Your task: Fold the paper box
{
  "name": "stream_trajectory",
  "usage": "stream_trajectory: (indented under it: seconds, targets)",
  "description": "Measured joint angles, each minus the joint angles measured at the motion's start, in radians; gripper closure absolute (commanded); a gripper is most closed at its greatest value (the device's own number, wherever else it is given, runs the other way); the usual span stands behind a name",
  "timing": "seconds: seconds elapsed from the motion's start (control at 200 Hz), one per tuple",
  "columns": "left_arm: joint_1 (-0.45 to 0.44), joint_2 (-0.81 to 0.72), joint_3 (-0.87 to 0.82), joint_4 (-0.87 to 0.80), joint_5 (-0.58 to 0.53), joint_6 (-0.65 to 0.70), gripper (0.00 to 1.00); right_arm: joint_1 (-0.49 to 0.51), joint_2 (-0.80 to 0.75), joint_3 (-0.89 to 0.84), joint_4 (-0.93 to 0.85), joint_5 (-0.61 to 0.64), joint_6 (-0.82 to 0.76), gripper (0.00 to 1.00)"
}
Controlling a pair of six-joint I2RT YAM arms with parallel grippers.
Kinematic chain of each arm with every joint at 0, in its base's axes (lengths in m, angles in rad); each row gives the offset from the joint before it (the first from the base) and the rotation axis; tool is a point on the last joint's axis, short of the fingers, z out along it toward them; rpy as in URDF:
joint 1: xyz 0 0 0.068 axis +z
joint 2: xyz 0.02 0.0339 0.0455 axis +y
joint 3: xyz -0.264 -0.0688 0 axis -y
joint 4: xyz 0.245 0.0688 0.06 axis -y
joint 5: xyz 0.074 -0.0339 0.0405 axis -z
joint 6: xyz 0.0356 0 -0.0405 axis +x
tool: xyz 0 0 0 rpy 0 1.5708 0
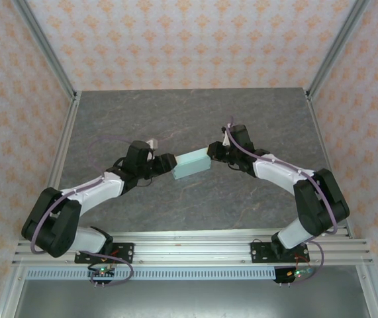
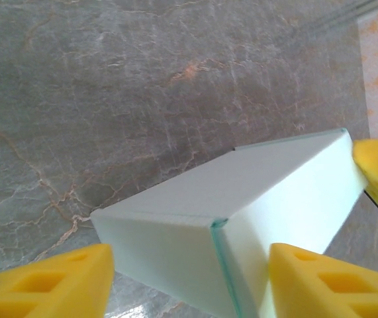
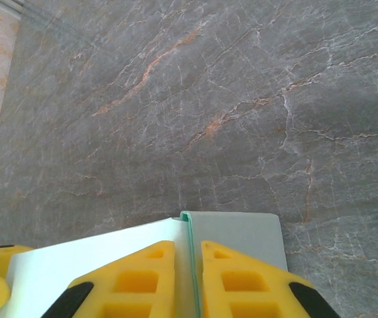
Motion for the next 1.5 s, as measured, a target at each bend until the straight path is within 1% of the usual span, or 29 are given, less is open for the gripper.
stream_trajectory:
  seconds: [0.08, 0.275, 0.445, 0.596, 0.851, 1.016, 1.176, 1.366, 1.501]
  targets:
    - [0.000, -0.013, -0.009, 0.010, 0.014, -0.010, 0.61, 0.003, 0.000, 0.000, 0.000, 0.002, 0.000, 0.87]
    - [0.000, -0.009, -0.049, 0.091, 0.040, -0.019, 0.70, 0.006, 0.002, 0.008, -0.014, 0.008, -0.005, 0.86]
    - [0.001, 0.026, -0.072, 0.170, 0.048, -0.016, 0.85, 0.006, 0.018, 0.041, -0.069, 0.016, -0.044, 0.84]
    - [0.003, 0.053, -0.096, 0.257, 0.043, -0.016, 0.91, -0.003, 0.029, 0.054, -0.106, 0.021, -0.079, 0.84]
    - [0.003, 0.097, -0.118, 0.378, 0.019, -0.026, 0.95, -0.011, 0.033, 0.051, -0.101, 0.023, -0.087, 0.88]
    - [0.013, 0.113, -0.099, 0.392, 0.013, -0.028, 0.94, -0.014, 0.031, 0.035, -0.072, 0.031, -0.082, 0.87]
    - [0.018, 0.106, -0.055, 0.326, 0.009, -0.024, 0.90, -0.033, 0.019, 0.026, -0.064, -0.009, -0.080, 0.80]
    - [0.018, 0.118, 0.026, 0.196, -0.006, 0.011, 0.85, -0.082, 0.013, 0.036, -0.098, -0.124, -0.084, 0.73]
    - [0.018, 0.133, 0.066, 0.145, -0.010, 0.034, 0.84, -0.104, 0.013, 0.038, -0.131, -0.196, -0.084, 0.73]
